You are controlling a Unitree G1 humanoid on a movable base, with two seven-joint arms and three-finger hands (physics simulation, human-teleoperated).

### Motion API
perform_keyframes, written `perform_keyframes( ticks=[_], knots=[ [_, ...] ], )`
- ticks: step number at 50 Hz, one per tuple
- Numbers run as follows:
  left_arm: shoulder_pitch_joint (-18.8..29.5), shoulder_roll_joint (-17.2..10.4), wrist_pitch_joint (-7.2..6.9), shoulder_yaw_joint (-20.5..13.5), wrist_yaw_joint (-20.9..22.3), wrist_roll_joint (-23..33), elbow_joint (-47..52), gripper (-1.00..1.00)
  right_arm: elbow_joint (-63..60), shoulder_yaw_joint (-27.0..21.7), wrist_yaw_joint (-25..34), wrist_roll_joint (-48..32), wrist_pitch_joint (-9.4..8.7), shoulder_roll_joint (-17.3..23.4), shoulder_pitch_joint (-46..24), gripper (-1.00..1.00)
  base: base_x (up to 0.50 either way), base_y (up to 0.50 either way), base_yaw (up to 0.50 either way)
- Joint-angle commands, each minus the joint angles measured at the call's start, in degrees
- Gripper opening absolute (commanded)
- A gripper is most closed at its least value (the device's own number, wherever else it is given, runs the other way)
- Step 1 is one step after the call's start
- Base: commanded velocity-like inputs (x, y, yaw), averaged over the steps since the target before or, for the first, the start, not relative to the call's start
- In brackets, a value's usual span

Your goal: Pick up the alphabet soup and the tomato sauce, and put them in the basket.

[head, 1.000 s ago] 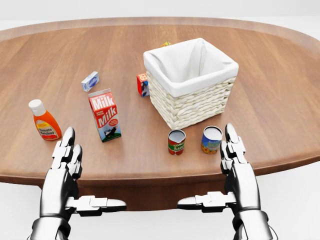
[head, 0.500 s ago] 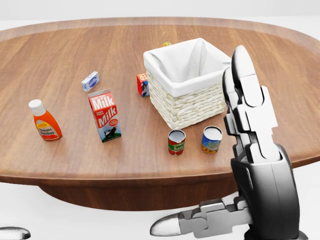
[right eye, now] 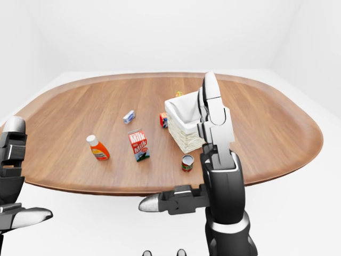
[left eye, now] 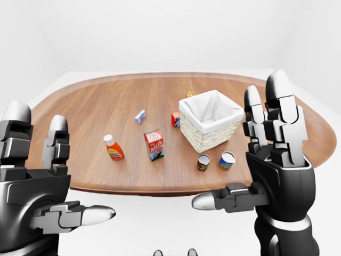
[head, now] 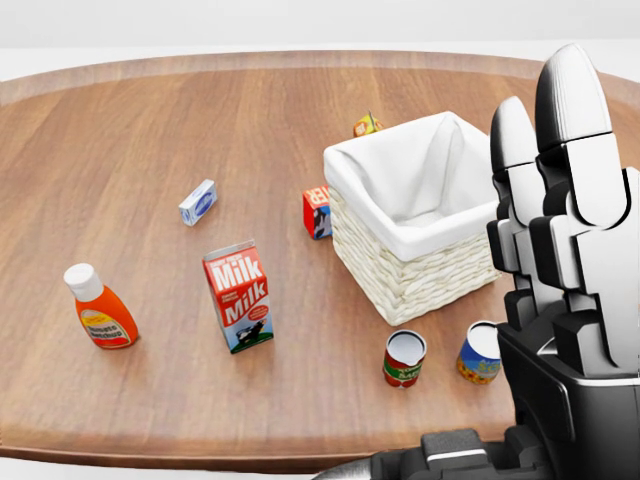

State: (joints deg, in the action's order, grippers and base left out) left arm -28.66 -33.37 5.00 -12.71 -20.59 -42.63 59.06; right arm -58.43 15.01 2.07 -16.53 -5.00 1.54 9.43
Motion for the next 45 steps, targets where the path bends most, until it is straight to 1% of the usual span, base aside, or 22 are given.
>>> perform_keyframes(
  ticks=[1,4,6,8,19,24,28,30,35,38,45],
  knots=[
    [-0.9,-0.9,0.0,-0.4,-0.4,-1.3,0.9,1.0,-0.8,-0.3,-0.7,0.6,0.0,0.3,0.3,1.0,0.5,0.22,0.0],
    [-1.1,-1.0,0.0,-0.1,-0.3,-1.0,0.9,1.0,-0.7,-0.7,-1.0,0.9,0.0,0.2,0.4,1.0,0.5,0.22,0.0],
    [-0.8,-0.6,0.0,0.5,-0.3,-0.3,0.9,1.0,-0.5,-0.3,-1.9,-1.9,0.0,0.5,0.3,1.0,0.49,0.18,0.0],
    [-1.0,-0.7,0.0,0.6,-0.3,-0.2,0.9,1.0,-0.5,-0.9,-2.0,-0.7,0.0,-0.3,0.1,1.0,0.25,0.04,0.0],
    [-0.7,-0.9,0.0,0.6,-0.4,-0.4,0.9,1.0,0.9,-1.6,-2.1,1.2,0.0,-0.1,0.0,1.0,0.0,0.0,0.0],
    [-0.5,-1.0,0.0,0.6,-0.5,-0.4,0.9,1.0,1.4,-1.1,-2.0,0.4,0.0,0.0,-0.2,1.0,0.0,0.0,0.0],
    [0.1,-0.5,0.0,0.5,-0.5,-0.3,0.9,1.0,1.8,-0.8,-1.8,0.2,0.0,0.1,0.0,1.0,0.0,0.0,0.0],
    [-0.3,-1.0,0.0,0.7,-0.5,-0.3,0.9,1.0,1.5,-1.6,-2.3,0.3,0.0,-0.2,-0.1,1.0,0.0,0.0,0.0],
    [-0.3,-1.4,0.0,1.3,-1.0,0.3,0.9,1.0,0.6,-2.3,-2.0,1.5,0.0,-0.5,-0.3,1.0,-0.09,0.0,-0.45],
    [-0.7,-1.9,0.0,1.2,-1.2,-0.1,0.9,1.0,-0.4,-2.5,-1.8,1.8,0.0,-0.4,-0.4,1.0,-0.1,0.01,-0.5],
    [-0.9,-2.0,0.0,0.9,-1.0,-0.4,0.9,1.0,-0.8,-2.3,-1.7,1.7,0.0,-0.4,-0.5,1.0,-0.1,0.01,-0.5]
  ],
)
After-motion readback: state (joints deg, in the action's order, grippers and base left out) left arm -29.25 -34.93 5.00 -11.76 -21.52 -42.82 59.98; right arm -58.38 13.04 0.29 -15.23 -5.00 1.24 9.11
